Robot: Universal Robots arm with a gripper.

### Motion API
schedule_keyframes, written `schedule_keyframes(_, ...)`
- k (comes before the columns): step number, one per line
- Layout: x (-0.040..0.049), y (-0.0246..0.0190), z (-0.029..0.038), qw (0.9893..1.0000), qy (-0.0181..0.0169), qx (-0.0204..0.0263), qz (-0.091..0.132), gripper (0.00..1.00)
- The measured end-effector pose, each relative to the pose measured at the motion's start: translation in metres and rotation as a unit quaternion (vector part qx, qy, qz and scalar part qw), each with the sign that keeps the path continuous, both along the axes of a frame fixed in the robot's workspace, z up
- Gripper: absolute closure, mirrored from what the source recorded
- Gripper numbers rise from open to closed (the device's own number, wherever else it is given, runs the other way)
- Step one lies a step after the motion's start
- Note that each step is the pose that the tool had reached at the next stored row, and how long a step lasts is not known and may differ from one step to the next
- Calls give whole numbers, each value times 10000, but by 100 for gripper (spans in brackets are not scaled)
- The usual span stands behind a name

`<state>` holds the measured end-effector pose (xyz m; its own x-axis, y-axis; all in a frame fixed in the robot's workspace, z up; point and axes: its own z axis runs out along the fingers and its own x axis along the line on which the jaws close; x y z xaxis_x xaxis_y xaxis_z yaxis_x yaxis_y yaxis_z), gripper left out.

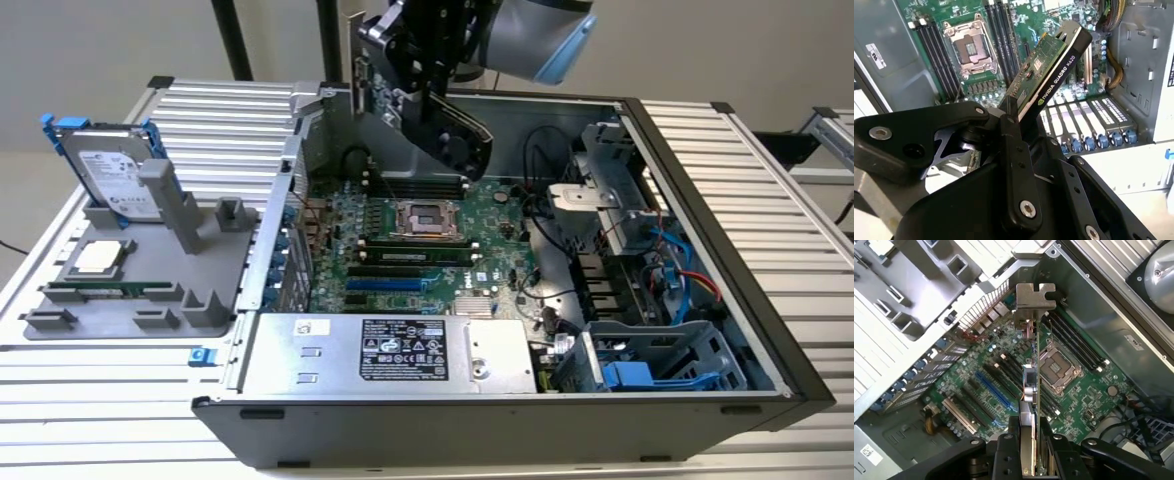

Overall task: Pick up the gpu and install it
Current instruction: 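Insert the gpu into the slot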

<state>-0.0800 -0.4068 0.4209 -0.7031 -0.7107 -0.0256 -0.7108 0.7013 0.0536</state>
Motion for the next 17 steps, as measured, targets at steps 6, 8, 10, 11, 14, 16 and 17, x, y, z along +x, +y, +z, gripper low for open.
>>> schedule_keyframes(6, 0, 0, 0, 9998, 0, 0, 214, 100)
schedule_keyframes(8, 0, 0, 0, 9996, 0, 0, 276, 100)
schedule_keyframes(10, 0, 0, 0, 9994, 0, 0, 333, 100)
schedule_keyframes(11, 0, 0, 0, 9994, 0, 0, 360, 100)
schedule_keyframes(14, 0, 0, 0, 9990, 0, 0, 446, 100)
schedule_keyframes(16, 0, 0, 0, 9988, 0, 0, 495, 100)
schedule_keyframes(17, 0, 0, 0, 9987, 0, 0, 512, 100)
